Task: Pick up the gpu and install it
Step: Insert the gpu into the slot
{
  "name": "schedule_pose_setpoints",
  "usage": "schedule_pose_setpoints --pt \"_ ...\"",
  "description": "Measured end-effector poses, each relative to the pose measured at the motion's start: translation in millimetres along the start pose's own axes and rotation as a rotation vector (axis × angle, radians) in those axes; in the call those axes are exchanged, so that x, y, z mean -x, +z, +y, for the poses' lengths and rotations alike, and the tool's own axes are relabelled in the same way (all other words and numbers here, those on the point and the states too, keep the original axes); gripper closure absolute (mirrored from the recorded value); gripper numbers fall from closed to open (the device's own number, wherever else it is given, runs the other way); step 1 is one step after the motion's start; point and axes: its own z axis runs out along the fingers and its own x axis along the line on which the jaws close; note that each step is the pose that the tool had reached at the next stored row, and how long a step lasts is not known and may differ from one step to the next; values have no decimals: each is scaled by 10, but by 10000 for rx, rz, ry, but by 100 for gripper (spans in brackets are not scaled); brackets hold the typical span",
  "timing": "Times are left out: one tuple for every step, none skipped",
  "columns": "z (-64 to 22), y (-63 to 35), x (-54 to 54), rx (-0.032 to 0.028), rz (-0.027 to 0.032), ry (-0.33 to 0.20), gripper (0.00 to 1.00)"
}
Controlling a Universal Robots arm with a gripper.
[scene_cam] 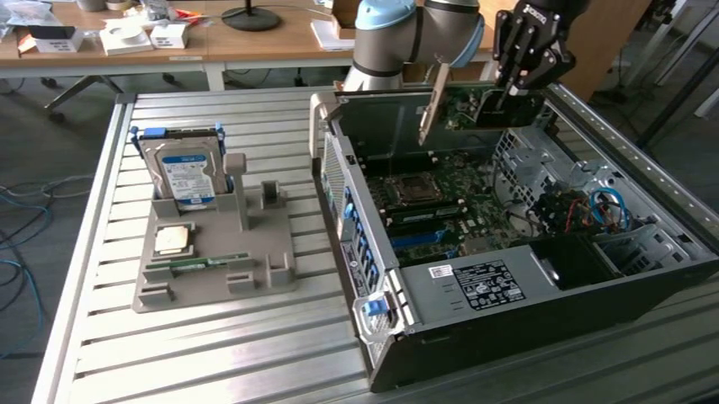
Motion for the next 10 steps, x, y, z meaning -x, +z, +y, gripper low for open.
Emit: schedule_pose_setpoints --pt "5 2 -1 -11 2 -22 73" --pt "12 5 -1 -23 2 -47 73" --pt "16 7 -2 -31 2 -70 73" --pt "20 8 -2 -36 4 -90 73" --pt "24 11 -2 -42 3 -110 73" --pt "28 13 -2 -51 3 -135 73" --pt "32 15 -3 -57 3 -160 73" --pt "32 15 -3 -59 5 -183 73" --pt "32 15 -3 -60 6 -194 73" --pt "32 15 -3 -60 6 -196 73"
